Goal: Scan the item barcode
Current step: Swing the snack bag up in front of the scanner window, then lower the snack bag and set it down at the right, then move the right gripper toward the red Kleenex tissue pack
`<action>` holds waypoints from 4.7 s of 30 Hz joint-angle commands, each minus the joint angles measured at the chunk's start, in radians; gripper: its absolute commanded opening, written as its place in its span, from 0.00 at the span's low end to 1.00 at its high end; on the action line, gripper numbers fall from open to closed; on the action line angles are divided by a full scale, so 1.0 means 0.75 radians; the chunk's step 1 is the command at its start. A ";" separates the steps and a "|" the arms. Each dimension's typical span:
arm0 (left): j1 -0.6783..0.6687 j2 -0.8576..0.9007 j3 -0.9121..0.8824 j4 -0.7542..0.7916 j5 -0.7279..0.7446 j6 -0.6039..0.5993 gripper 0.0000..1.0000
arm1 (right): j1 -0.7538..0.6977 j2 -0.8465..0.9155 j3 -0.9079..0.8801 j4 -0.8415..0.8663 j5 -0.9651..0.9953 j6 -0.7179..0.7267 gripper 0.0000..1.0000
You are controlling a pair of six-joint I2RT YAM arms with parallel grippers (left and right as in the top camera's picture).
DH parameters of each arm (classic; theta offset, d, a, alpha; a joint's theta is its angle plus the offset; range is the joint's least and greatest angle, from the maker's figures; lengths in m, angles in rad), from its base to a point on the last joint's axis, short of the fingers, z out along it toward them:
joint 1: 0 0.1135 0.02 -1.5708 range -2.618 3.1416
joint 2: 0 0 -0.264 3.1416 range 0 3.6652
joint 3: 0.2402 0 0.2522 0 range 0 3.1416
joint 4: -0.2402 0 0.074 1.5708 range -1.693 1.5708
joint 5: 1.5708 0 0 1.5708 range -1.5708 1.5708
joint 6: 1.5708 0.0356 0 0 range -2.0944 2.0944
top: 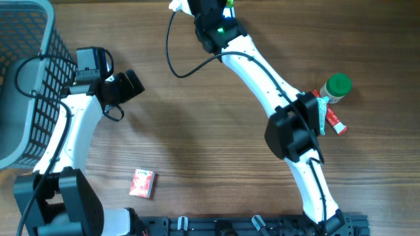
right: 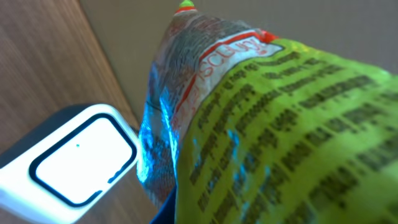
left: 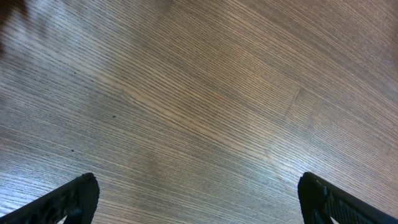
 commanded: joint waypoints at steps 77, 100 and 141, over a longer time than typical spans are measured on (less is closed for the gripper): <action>0.005 0.004 0.004 0.001 -0.003 0.007 1.00 | -0.731 -0.543 -0.685 -1.549 -0.428 1.507 1.00; 0.005 0.004 0.004 0.001 -0.003 0.007 1.00 | -0.288 -0.552 -0.583 -1.350 -1.489 1.607 0.73; 0.005 0.004 0.004 0.001 -0.003 0.007 1.00 | 0.957 -0.396 -0.849 -0.558 -0.691 2.325 0.63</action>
